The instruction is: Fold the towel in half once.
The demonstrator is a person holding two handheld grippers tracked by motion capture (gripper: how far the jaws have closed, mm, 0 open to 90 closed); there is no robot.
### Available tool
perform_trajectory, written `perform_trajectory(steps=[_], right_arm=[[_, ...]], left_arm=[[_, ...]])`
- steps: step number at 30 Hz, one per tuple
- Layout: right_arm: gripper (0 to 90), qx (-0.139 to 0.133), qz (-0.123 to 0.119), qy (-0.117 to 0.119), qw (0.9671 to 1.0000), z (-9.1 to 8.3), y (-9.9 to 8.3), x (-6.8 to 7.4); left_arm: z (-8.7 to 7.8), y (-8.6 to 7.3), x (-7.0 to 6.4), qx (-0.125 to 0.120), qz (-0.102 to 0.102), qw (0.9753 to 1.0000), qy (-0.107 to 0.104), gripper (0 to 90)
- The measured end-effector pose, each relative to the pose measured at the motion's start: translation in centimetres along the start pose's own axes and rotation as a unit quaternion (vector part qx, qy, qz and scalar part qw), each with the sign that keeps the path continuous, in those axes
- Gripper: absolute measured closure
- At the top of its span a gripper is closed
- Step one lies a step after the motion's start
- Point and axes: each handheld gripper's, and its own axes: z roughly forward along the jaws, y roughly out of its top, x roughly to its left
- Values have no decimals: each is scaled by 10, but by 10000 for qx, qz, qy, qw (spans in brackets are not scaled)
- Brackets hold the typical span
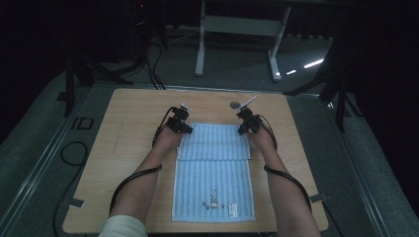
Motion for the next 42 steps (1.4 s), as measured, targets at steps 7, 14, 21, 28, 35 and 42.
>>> perform_trajectory(steps=[7,14,21,28,35,42], right_arm=[[868,-312,110,86,9994,-25,6,-6],[867,-538,-15,-19,9985,-54,20,-7],[867,-917,-66,-89,9957,-96,42,-12],[866,-1206,-250,-376,9917,-136,64,-9],[866,-1541,-385,-529,9859,-177,72,-1],[866,-1758,-693,-491,9807,-188,46,14]], left_arm=[[-34,13,0,-367,19,9991,-220,865],[-67,30,-1,-500,222,9985,-92,864],[-103,55,-5,-762,380,9963,103,864],[-143,80,-10,-1040,538,9925,341,863],[-179,88,-18,-1287,621,9891,344,862],[-178,58,-20,-1292,601,9898,-10,862]])
